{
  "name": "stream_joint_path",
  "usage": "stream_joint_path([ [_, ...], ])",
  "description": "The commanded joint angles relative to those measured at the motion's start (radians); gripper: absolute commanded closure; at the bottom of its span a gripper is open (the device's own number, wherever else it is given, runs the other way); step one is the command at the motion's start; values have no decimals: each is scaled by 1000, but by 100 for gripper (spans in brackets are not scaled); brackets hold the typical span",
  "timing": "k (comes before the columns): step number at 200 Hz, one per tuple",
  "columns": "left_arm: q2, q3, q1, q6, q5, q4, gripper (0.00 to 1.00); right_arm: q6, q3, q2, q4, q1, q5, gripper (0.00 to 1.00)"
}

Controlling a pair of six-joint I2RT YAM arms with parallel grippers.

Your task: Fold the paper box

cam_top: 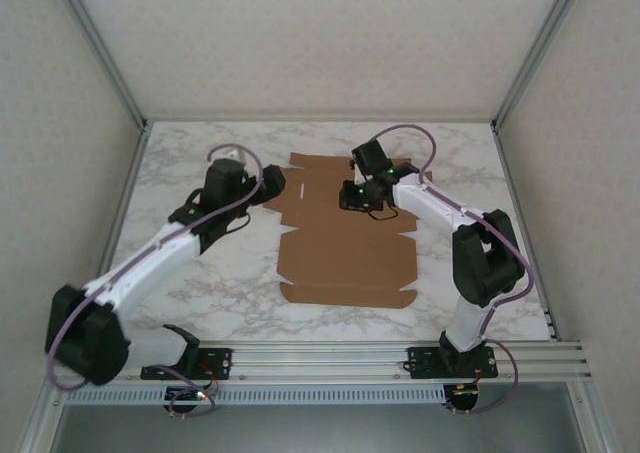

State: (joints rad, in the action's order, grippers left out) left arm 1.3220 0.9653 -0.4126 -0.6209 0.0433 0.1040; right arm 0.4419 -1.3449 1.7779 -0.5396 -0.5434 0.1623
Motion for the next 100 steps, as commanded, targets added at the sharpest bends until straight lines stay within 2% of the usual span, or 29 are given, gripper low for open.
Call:
stream_joint_path([
  [1,109,87,32,34,100,-59,1,-35,27,32,-17,-22,90,77],
  [9,158,114,46,70,148,-77,4,-38,54,20,-1,-22,87,77],
  [25,259,183,76,132,168,-69,7,-34,123,-17,37,-18,50,79],
  [39,386,269,110,161,283,-60,8,-35,134,-11,6,-11,27,85],
  [56,555,428,129,160,358,9,17,-38,170,-21,9,-10,41,86],
  [81,724,626,134,212,285,88,18,-55,196,-31,-11,-9,50,85],
  [100,865,792,158,267,300,154,18,-63,217,-41,-7,-9,63,84],
])
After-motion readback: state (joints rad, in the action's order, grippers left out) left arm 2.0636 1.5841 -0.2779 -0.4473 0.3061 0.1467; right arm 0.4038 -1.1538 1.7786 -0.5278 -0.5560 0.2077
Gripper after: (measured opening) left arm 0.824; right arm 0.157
